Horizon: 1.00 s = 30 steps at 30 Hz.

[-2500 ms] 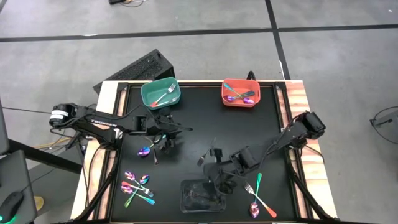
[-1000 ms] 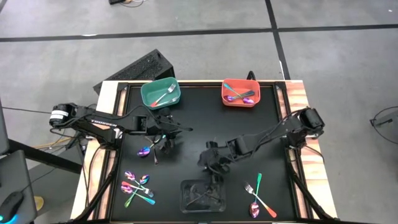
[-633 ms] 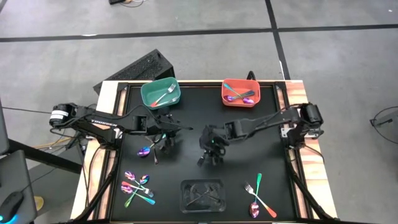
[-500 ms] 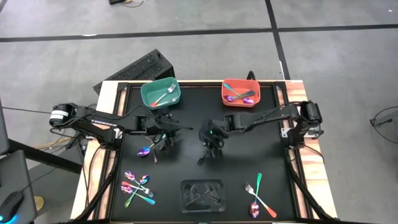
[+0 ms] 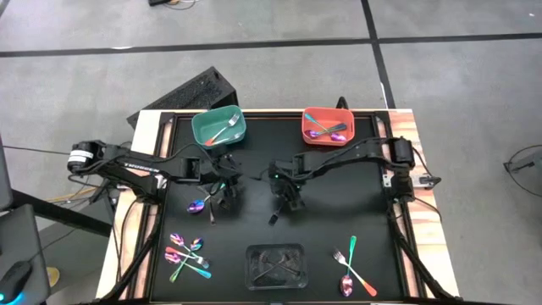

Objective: Sort silverware by color (type)
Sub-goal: Put the black fork into the black bin

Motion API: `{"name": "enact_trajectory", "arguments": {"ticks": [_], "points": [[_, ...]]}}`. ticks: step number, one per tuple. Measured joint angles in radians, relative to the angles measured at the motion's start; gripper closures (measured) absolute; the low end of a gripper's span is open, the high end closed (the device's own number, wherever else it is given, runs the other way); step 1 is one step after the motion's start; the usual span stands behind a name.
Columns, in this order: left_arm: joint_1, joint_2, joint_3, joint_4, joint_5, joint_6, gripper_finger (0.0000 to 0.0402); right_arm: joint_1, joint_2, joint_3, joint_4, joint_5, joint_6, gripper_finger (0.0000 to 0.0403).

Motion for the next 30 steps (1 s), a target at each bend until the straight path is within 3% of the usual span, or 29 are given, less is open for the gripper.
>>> {"name": "enact_trajectory", "arguments": {"ticks": [11, 19, 24, 30], "points": [[0.024, 0.0, 0.0, 0.001, -0.017, -0.002, 0.0253, 0.086, 0.072, 0.005, 0.059, 0.045, -0.084, 0.0262], [0.024, 0.0, 0.0, -0.001, -0.021, -0.003, 0.0253, 0.11, 0.083, 0.004, 0.063, 0.155, -0.083, 0.0326], [0.024, 0.0, 0.0, -0.006, -0.02, -0.01, 0.0253, 0.103, 0.079, 0.003, 0.041, 0.218, 0.031, 0.0388], [0.024, 0.0, 0.0, -0.028, -0.019, -0.026, 0.0253, 0.098, 0.041, -0.002, -0.016, 0.22, 0.167, 0.0395]]}}
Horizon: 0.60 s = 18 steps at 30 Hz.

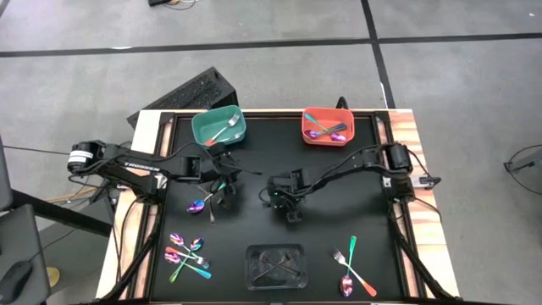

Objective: Sort silverware by color (type)
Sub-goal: Put the black fork into the black bin

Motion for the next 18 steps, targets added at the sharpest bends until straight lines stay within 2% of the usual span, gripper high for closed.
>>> {"name": "enact_trajectory", "arguments": {"ticks": [10, 14, 18], "points": [[-0.002, 0.0, 0.0, -0.046, 0.0, -0.082, 0.0253, 0.011, -0.233, 0.0, 0.014, -0.001, 0.097, 0.0397], [-0.011, 0.0, 0.0, -0.07, 0.0, -0.103, 0.0253, 0.037, -0.299, 0.001, 0.06, -0.085, 0.167, 0.0397], [-0.021, 0.0, 0.0, -0.08, 0.0, -0.111, 0.0253, 0.093, -0.312, 0.0, 0.159, -0.144, 0.243, 0.0397]]}}
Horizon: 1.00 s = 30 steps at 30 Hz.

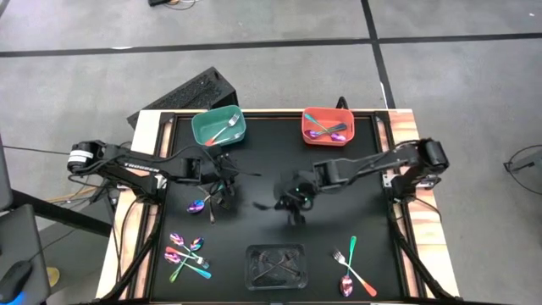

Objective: Sort silverware by color (type)
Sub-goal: Put the black fork into the black bin

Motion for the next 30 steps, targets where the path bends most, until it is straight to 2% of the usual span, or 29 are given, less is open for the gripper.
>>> {"name": "enact_trajectory", "arguments": {"ticks": [9, 14, 21, 30], "points": [[-0.026, 0.0, 0.0, -0.004, -0.001, -0.014, 0.0253, 0.122, 0.0, 0.0, 0.143, -0.133, 0.173, 0.0396], [-0.051, 0.0, 0.0, -0.004, -0.001, -0.051, 0.0253, 0.191, 0.0, 0.0, 0.18, -0.122, 0.253, 0.0394], [-0.097, 0.0, 0.0, -0.006, 0.001, -0.053, 0.0253, 0.242, 0.087, 0.006, 0.298, -0.092, 0.294, 0.0389], [-0.133, 0.0, 0.001, -0.029, 0.001, -0.07, 0.0253, 0.254, 0.131, 0.002, 0.274, -0.073, 0.369, 0.0332]]}}
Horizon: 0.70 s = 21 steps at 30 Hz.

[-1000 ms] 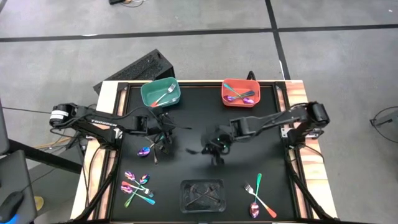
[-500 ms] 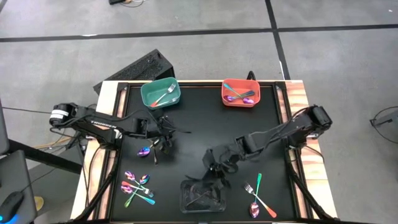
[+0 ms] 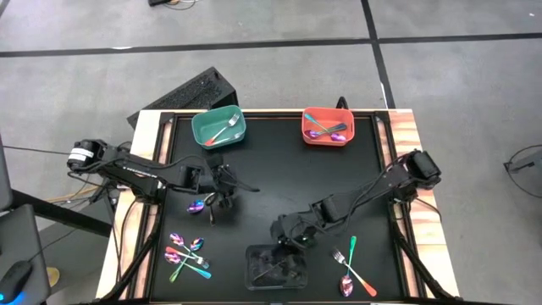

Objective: Sort silverware by color (type)
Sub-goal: Put the black fork into the black bin, then put the blue spoon into the orange bin

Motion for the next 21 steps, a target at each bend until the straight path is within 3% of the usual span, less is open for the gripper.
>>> {"name": "enact_trajectory", "arguments": {"ticks": [11, 17, 21], "points": [[0.001, 0.0, 0.0, -0.036, -0.002, -0.027, 0.0253, -0.027, -0.012, -0.001, -0.02, 0.043, -0.006, 0.0283], [0.003, 0.0, 0.0, -0.121, -0.002, -0.04, 0.0253, -0.065, -0.022, -0.001, -0.058, 0.21, -0.034, 0.0283], [0.016, 0.0, 0.0, -0.191, 0.0, -0.1, 0.0253, -0.11, -0.043, 0.0, -0.062, 0.218, -0.041, 0.0283]]}}
